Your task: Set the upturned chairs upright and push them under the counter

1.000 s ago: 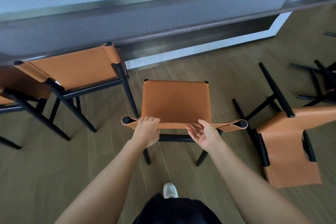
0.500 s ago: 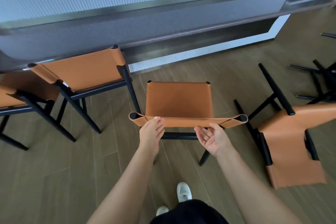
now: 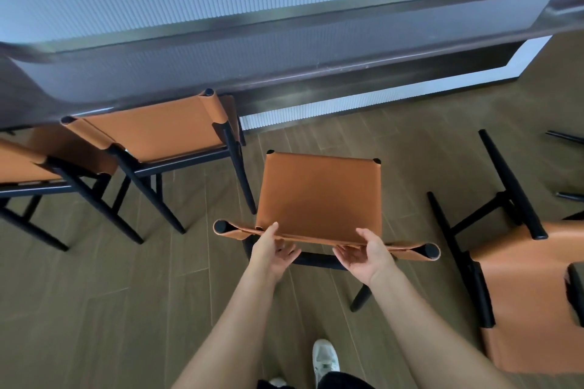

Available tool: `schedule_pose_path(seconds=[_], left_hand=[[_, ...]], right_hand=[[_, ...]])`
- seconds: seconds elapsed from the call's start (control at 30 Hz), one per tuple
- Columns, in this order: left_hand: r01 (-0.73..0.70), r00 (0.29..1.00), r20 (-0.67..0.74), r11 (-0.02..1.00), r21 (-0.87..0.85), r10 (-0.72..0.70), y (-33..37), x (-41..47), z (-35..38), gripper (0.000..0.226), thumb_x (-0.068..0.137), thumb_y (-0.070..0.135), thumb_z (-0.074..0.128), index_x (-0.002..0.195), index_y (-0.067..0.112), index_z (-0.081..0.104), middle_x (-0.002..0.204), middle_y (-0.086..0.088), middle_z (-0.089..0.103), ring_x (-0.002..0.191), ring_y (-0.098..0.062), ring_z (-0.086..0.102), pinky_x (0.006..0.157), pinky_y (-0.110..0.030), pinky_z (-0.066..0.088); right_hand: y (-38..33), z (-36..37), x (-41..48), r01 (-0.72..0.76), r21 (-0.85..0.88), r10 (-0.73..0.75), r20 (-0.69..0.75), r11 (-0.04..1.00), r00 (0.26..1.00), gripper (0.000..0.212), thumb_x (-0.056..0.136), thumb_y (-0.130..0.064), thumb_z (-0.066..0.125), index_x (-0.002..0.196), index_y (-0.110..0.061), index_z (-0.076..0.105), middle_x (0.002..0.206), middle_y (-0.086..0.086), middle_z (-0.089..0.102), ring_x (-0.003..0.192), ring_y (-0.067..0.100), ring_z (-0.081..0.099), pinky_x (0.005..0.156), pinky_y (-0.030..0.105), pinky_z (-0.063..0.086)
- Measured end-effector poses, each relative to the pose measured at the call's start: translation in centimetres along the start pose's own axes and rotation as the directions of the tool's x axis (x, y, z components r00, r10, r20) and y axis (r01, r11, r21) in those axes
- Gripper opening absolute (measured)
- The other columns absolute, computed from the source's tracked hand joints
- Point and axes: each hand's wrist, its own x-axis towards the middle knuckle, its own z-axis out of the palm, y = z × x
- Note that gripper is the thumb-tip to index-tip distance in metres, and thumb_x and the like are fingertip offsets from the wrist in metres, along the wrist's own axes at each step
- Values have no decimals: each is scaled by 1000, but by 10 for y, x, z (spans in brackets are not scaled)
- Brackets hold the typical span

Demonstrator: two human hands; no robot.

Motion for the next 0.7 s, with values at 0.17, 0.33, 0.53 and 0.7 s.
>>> schedule_pose_path(seconds=[0.17, 0.33, 0.53, 0.7], left_hand=[[20, 999, -43, 996, 86, -16, 3, 18, 5, 44, 95, 22, 58, 133, 4, 45, 122, -25, 59, 104, -39, 62, 87, -50, 51], [32, 995, -98, 998, 59, -26, 13, 29, 15, 43, 92, 13, 59, 131, 2, 48, 118, -26, 61, 105, -40, 62, 85, -50, 54], [9, 980, -200, 994, 112, 14, 13, 40, 21, 40, 86, -11, 46, 125, -5, 49, 116, -26, 61, 99, -42, 62, 64, -48, 55], [15, 983, -182, 991, 131, 9, 24, 42, 34, 37, 86, -11, 49, 123, -8, 50, 115, -27, 61, 95, -43, 63, 59, -47, 55]], right_hand=[[-6, 6, 16, -16, -62, 12, -63, 998, 998, 35, 94, -8, 58, 128, -1, 50, 111, 23, 58, 98, 36, 60, 82, 45, 52], [-11, 6, 20, -23, -199, -2, -126, 980, 992, 45, 87, -4, 67, 129, -4, 51, 125, 21, 55, 101, 36, 58, 84, 44, 53], [-14, 8, 25, -40, -318, -23, -191, 947, 981, 33, 86, 1, 62, 118, 3, 59, 112, 20, 57, 94, 32, 57, 71, 39, 55], [-27, 19, 28, -9, -319, -59, -204, 948, 977, 20, 86, 1, 60, 106, 2, 60, 113, 21, 59, 102, 34, 61, 79, 41, 56]])
